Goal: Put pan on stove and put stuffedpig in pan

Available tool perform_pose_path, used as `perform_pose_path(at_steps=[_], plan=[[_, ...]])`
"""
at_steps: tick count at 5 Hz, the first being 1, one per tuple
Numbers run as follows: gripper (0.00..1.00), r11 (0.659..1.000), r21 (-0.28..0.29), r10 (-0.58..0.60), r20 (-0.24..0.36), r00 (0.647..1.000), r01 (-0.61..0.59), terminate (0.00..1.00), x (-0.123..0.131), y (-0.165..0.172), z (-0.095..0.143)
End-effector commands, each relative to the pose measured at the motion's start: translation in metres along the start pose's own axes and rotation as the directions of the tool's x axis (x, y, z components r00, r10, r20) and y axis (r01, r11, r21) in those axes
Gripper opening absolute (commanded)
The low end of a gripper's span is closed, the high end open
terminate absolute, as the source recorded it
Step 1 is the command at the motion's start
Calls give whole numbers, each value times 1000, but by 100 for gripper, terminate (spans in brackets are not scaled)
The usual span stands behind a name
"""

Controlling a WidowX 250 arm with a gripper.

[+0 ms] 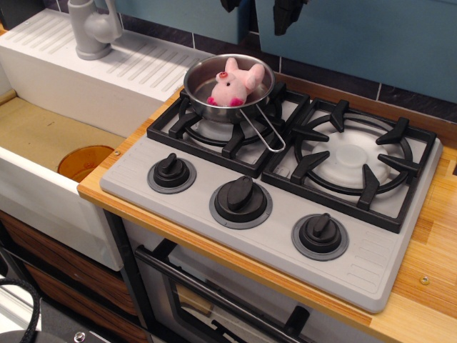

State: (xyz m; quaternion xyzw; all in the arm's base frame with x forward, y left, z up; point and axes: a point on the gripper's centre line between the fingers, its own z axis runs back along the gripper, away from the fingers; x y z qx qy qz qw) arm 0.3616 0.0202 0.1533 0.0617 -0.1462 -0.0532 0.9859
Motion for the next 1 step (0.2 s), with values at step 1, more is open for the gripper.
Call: perform_pose_path(at_steps=[1], plan=[[100,1000,18,11,16,1000,-11,100,12,-1,4]])
